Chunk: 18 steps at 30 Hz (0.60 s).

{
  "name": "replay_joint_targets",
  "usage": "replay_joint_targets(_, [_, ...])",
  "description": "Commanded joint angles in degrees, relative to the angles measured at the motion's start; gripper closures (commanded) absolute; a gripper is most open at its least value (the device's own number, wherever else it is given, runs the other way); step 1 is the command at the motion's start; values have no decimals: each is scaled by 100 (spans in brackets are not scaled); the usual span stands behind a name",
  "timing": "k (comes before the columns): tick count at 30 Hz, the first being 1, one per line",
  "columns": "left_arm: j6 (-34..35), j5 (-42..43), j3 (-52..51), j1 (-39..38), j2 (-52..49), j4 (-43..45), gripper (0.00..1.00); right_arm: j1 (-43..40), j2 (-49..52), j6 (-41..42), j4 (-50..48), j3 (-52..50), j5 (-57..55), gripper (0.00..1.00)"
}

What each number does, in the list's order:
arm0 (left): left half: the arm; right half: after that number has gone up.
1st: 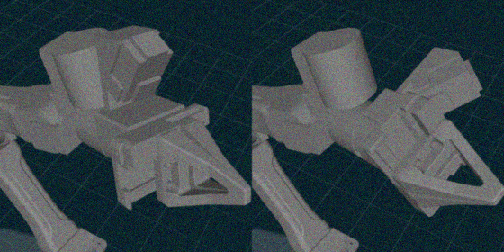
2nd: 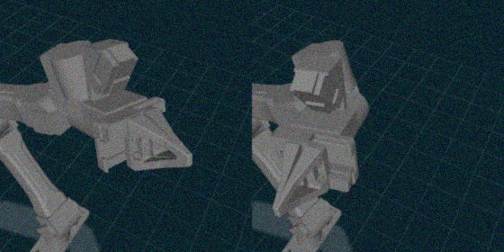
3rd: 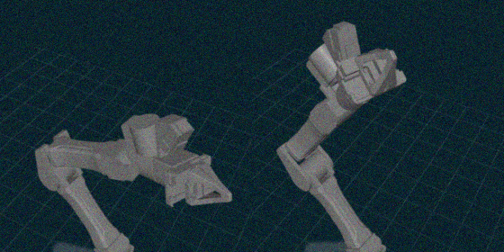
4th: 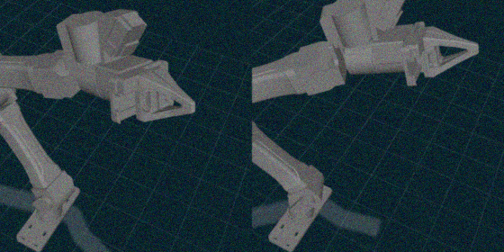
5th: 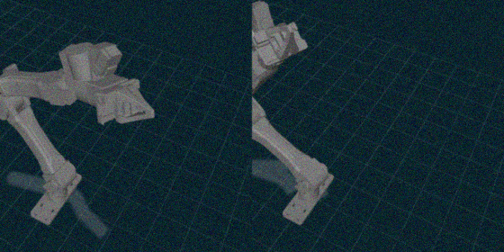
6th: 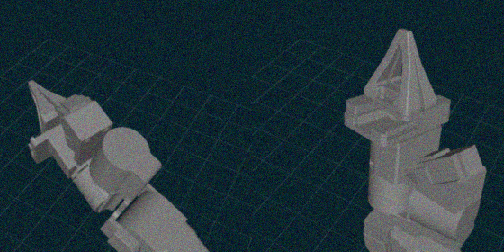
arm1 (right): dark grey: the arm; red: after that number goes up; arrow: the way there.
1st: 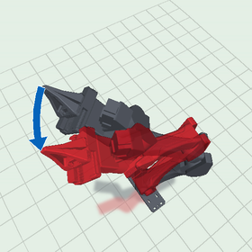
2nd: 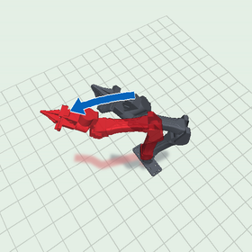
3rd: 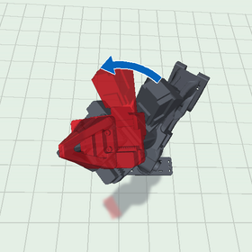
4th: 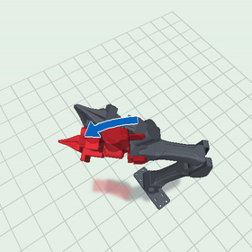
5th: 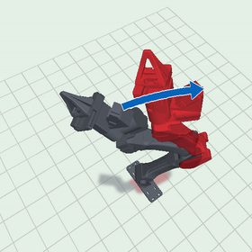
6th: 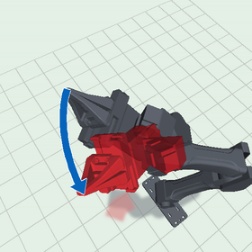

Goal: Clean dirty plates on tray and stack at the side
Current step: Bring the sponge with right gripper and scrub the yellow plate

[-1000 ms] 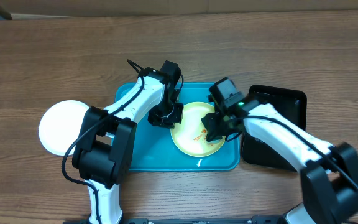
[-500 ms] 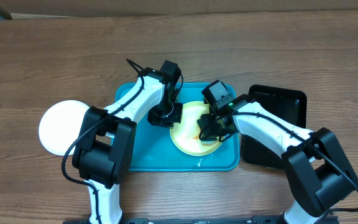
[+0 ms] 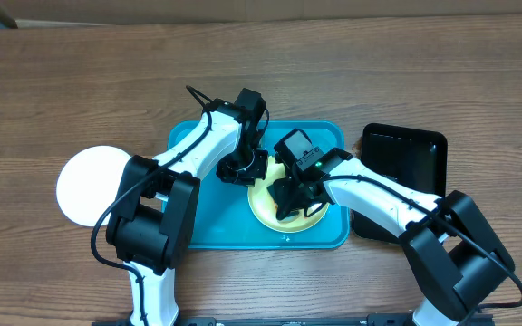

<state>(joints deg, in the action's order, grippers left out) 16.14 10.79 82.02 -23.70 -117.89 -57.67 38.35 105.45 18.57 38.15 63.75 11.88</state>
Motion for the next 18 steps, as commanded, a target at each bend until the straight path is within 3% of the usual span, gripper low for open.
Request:
replay_joint_targets(1, [83,280,-17,-120,-52,74,96,133,210,-358,24,35,586,96])
replay_joint_targets(9, [81,278,-17,-120,-52,48,96,116,201,710,-195,494,461,96])
replay_joint_targets(18, [81,275,-17,-120,-52,28,96,116,149,695,767,1233,-199,96])
